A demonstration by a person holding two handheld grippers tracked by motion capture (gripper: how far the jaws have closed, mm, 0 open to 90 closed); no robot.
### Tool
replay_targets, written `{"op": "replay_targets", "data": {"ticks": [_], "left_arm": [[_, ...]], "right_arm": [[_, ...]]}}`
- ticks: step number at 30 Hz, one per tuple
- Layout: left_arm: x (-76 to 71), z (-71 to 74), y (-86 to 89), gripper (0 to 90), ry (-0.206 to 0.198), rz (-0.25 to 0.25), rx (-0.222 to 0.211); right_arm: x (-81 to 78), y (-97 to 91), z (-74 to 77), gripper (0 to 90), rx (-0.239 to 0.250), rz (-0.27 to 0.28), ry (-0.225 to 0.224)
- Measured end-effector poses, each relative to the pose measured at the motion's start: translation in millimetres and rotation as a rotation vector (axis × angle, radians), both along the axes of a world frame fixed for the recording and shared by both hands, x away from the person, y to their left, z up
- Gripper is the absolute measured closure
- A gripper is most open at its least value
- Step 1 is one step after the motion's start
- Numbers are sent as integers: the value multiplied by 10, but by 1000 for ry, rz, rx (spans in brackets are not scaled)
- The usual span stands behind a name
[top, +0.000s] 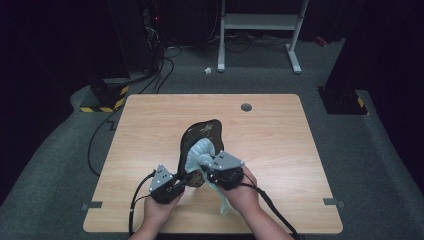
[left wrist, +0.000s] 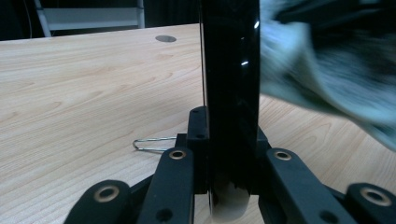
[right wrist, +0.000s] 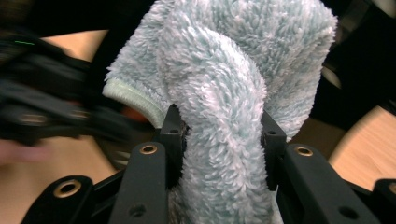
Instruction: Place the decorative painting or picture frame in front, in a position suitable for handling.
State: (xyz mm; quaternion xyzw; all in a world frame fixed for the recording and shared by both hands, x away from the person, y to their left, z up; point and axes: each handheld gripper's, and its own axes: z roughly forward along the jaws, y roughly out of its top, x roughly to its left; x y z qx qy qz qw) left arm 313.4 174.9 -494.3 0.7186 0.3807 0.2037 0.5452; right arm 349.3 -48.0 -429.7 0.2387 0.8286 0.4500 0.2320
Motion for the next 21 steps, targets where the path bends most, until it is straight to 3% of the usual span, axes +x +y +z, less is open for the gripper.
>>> {"op": "replay_targets", "data": {"ticks": [7,11,15,21], "left_arm": [[-3,-1,-6,789,-3,4,2],[-6,0,-11,788,-3,5,3],[-9,1,-16,788,-7,8,7],[-9,1,-19,789,-9,10,10]], "right_arm": [[485,-355,-108,640,8,-156,65],[621,-449,-143,641,3,-207,82],[511,-381,-124,641,3,-172,71],[80,-80,-41,641,16,-37,12]]}}
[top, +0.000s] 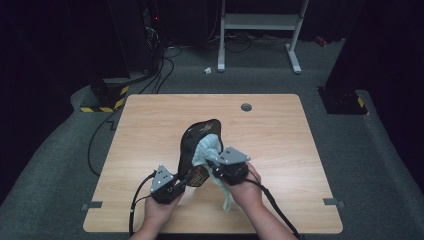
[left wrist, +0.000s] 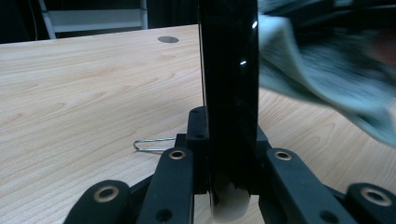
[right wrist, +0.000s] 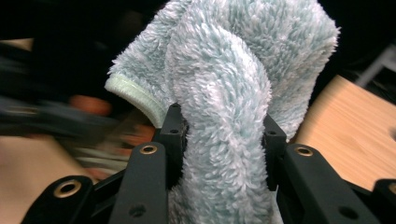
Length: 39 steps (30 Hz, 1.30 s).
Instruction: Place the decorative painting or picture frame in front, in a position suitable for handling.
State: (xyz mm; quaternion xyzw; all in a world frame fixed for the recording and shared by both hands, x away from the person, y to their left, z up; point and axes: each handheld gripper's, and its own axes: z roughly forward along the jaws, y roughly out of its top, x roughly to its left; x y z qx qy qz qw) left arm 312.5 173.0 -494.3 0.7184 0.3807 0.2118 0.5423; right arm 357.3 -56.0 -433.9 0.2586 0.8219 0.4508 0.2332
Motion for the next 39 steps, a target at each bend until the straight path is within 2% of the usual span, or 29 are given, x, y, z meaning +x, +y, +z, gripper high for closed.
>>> {"op": "replay_targets", "data": {"ticks": [4,8,11,17,19,22,25,31,35,37,39], "left_arm": [[0,-1,0,789,2,1,-3],[5,0,6,790,4,-1,-4],[8,1,9,790,5,-1,-3],[4,-1,2,790,6,1,-7],[3,-1,1,790,5,1,-6],[3,-1,1,790,5,1,-6],[1,-1,-1,789,4,3,-5],[1,-3,-2,789,3,5,-6],[0,-6,-5,789,1,8,-8],[2,-7,-5,789,2,10,-8],[4,-7,-5,789,3,11,-8]], "right_arm": [[-245,189,59,640,12,79,-22],[-275,227,73,640,5,92,-34],[-151,147,53,640,12,60,-20],[266,-160,-32,639,2,-92,17],[373,-243,-57,640,-8,-127,29],[448,-299,-80,640,-15,-148,50],[346,-232,-65,640,-13,-112,35],[-33,35,-4,639,-6,12,-5],[-237,187,43,639,2,76,-25],[-297,244,51,639,-7,90,-43],[-304,264,43,639,-3,94,-37]]}}
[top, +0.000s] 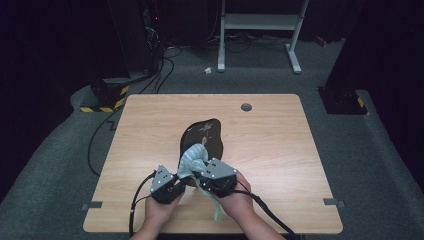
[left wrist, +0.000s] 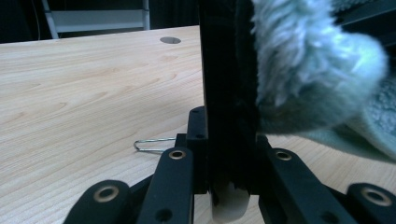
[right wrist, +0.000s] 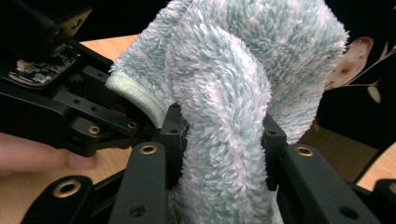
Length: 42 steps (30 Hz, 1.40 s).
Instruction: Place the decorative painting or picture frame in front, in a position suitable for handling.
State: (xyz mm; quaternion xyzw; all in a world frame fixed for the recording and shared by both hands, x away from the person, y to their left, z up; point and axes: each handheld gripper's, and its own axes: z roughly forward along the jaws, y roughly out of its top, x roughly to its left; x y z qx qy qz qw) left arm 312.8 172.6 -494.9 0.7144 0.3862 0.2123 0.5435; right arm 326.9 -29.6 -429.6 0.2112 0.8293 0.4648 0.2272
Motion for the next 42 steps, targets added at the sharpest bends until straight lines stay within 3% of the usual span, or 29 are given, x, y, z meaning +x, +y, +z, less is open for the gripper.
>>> {"op": "replay_targets", "data": {"ticks": [4,7,14,17,20,27,31,35,42], "left_arm": [[2,3,-1,790,4,-1,-4],[2,4,3,791,5,-3,-3],[4,5,8,791,7,-7,-4],[2,4,6,793,9,-7,-8],[1,4,7,793,10,-6,-8],[2,3,8,792,11,2,-10],[3,2,9,793,12,1,-12],[6,3,12,794,16,1,-16],[8,2,14,794,17,-2,-19]], "right_arm": [[30,-27,3,638,-3,-9,-6],[156,-122,-4,638,5,-46,8],[684,-517,-136,637,-4,-222,79],[834,-660,-187,638,5,-279,114],[823,-654,-229,638,-8,-273,117],[445,-367,-316,636,-29,-149,90],[317,-292,-345,636,-33,-113,86],[404,-352,-349,635,-27,-135,94],[761,-620,-398,635,-13,-253,150]]}}
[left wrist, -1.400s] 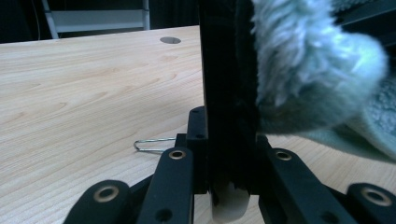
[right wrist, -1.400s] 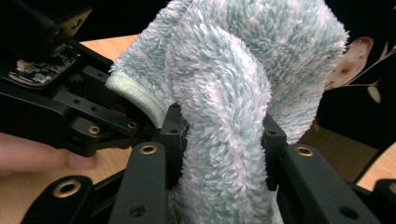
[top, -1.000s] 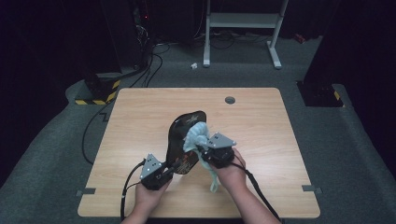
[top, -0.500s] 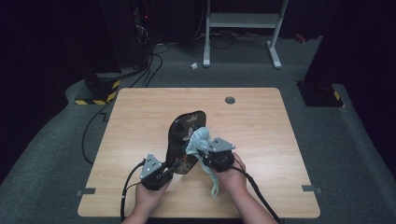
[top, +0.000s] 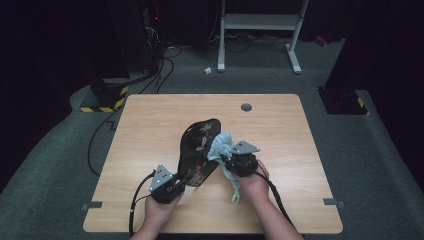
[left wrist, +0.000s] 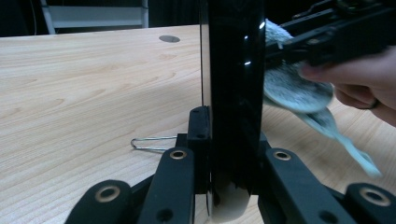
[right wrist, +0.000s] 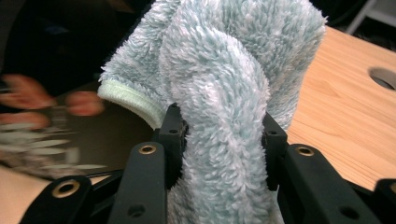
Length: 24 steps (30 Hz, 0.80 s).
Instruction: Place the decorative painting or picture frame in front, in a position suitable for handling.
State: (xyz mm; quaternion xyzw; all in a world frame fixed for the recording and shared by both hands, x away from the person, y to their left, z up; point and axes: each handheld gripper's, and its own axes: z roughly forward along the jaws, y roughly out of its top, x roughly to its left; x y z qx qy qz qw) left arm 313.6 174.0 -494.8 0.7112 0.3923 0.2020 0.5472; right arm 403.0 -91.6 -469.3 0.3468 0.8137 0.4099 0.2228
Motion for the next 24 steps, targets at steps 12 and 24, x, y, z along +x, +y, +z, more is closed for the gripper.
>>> {"op": "replay_targets", "data": {"ticks": [12,24], "left_arm": [[2,-2,8,793,7,6,-8],[7,-3,15,792,9,6,-9]], "right_arm": [[-122,132,-243,635,-55,56,44],[-89,107,-286,629,-63,62,98]]}}
